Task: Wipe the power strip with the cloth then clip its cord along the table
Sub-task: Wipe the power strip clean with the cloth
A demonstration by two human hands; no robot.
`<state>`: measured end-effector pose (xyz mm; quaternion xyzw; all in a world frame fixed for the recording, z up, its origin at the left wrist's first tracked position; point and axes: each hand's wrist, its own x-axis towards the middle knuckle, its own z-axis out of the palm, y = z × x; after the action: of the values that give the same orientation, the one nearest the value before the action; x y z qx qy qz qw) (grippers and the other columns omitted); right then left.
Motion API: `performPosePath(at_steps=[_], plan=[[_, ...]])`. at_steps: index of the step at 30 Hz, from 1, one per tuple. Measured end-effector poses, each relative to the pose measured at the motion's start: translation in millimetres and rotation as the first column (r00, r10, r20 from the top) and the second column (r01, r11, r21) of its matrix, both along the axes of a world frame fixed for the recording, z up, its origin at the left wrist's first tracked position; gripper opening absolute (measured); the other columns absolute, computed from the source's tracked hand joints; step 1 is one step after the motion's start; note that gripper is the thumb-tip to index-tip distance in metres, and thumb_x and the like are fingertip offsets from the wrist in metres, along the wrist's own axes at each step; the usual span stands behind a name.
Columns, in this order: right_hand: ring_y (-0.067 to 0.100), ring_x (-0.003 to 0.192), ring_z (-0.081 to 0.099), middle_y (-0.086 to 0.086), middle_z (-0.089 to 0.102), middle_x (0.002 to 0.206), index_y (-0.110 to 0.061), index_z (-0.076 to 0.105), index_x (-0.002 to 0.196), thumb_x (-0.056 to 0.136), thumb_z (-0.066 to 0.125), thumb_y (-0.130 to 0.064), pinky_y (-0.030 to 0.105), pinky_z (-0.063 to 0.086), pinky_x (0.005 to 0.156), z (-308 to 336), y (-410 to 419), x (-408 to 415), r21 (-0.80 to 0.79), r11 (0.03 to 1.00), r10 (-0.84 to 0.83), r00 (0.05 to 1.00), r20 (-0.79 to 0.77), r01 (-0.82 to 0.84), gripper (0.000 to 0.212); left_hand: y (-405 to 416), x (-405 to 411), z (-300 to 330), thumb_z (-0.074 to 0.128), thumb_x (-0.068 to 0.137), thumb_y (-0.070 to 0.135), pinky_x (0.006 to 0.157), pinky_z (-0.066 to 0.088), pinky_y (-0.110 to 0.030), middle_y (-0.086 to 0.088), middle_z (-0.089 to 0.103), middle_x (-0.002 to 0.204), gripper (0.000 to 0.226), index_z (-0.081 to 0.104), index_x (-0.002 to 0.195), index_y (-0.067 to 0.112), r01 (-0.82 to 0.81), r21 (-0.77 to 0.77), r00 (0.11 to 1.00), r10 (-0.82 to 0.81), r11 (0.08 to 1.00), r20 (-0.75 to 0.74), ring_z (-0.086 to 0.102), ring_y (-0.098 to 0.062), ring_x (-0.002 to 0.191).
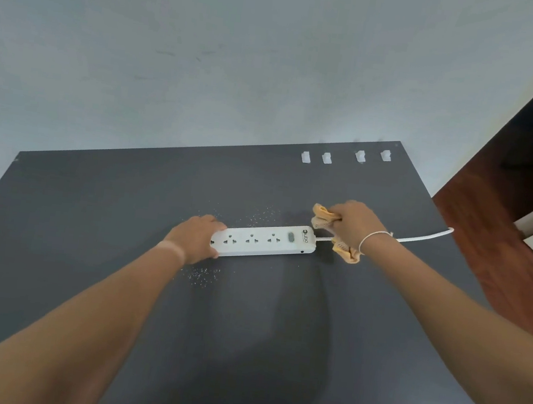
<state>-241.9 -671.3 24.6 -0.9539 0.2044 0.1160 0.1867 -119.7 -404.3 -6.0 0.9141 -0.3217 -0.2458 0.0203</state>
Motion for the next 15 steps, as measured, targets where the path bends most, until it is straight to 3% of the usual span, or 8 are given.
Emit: performPosePath(at_steps=[2,4,6,8,10,13,15], plan=[[0.023,0.066,0.046,-0.001,0.042,0.059,-0.021,0.041,0.052,0.085,0.050,-0.014,0.027,0.034,0.056,-0.3,6.2,-1.8,0.091,0.993,0.078,0.997,0.025,-0.080,0.035,0.3,-0.3,0.2,0.066,0.082,0.023,0.105,0.041,-0.041,0.001,0.045,0.139,0.063,0.040,0.139,0.021,-0.014,-0.009,1.000,0.014,1.000,-0.004,0.042,-0.023,0.128],[0.023,0.068,0.046,0.000,0.044,0.061,-0.018,0.044,0.055,0.081,0.046,-0.008,0.028,0.035,0.058,-3.2,13.9,-4.4,0.087,0.989,0.125,0.989,-0.084,-0.118,0.028,0.1,-1.1,0.0,0.066,0.082,0.023,0.105,0.040,-0.041,0.000,0.045,0.139,0.063,0.040,0.139,0.021,-0.016,-0.010,1.000,0.016,1.000,-0.006,0.042,-0.023,0.128],[0.028,0.077,0.054,0.004,0.045,0.070,-0.012,0.056,0.073,0.085,0.045,-0.007,0.031,0.041,0.066,-3.3,10.3,-3.0,-0.006,0.999,0.049,0.996,-0.079,-0.050,0.017,-0.1,-3.3,0.1,0.065,0.083,0.024,0.105,0.040,-0.040,0.000,0.045,0.139,0.062,0.039,0.139,0.021,-0.017,-0.005,1.000,0.017,1.000,-0.005,0.042,-0.023,0.128],[0.031,0.085,0.059,0.007,0.047,0.081,-0.007,0.063,0.091,0.089,0.047,-0.012,0.034,0.045,0.076,-2.0,4.3,-1.1,-0.039,0.999,-0.016,0.999,0.029,0.017,0.017,0.1,-4.2,-0.5,0.065,0.083,0.024,0.105,0.040,-0.040,0.000,0.045,0.138,0.062,0.039,0.139,0.021,-0.026,-0.012,1.000,0.026,1.000,-0.001,0.042,-0.023,0.128],[0.028,0.078,0.057,0.005,0.051,0.080,-0.010,0.063,0.085,0.087,0.047,-0.011,0.032,0.045,0.072,-0.1,14.0,-1.3,0.059,0.998,0.034,0.998,0.047,-0.037,0.016,1.0,-4.2,-0.5,0.065,0.083,0.024,0.105,0.040,-0.041,0.000,0.046,0.138,0.062,0.039,0.139,0.022,-0.034,-0.017,0.999,0.034,0.999,-0.004,0.042,-0.024,0.127],[0.024,0.072,0.048,0.002,0.050,0.068,-0.016,0.057,0.066,0.080,0.042,-0.003,0.028,0.039,0.060,0.3,42.9,-4.4,0.169,0.969,0.200,0.975,-0.097,-0.181,0.025,1.7,-5.1,0.3,0.065,0.083,0.024,0.105,0.039,-0.040,-0.002,0.045,0.137,0.063,0.038,0.140,0.021,-0.037,-0.021,0.999,0.037,0.999,-0.010,0.041,-0.024,0.127],[0.024,0.078,0.046,0.000,0.049,0.070,-0.028,0.051,0.059,0.082,0.041,-0.001,0.028,0.038,0.062,0.7,47.1,-0.4,0.203,0.966,0.165,0.986,-0.018,-0.158,0.037,4.1,-5.7,0.6,0.065,0.083,0.023,0.107,0.037,-0.038,-0.003,0.042,0.141,0.067,0.035,0.142,0.021,-0.044,-0.031,0.999,0.044,0.999,-0.026,0.038,-0.025,0.130]])
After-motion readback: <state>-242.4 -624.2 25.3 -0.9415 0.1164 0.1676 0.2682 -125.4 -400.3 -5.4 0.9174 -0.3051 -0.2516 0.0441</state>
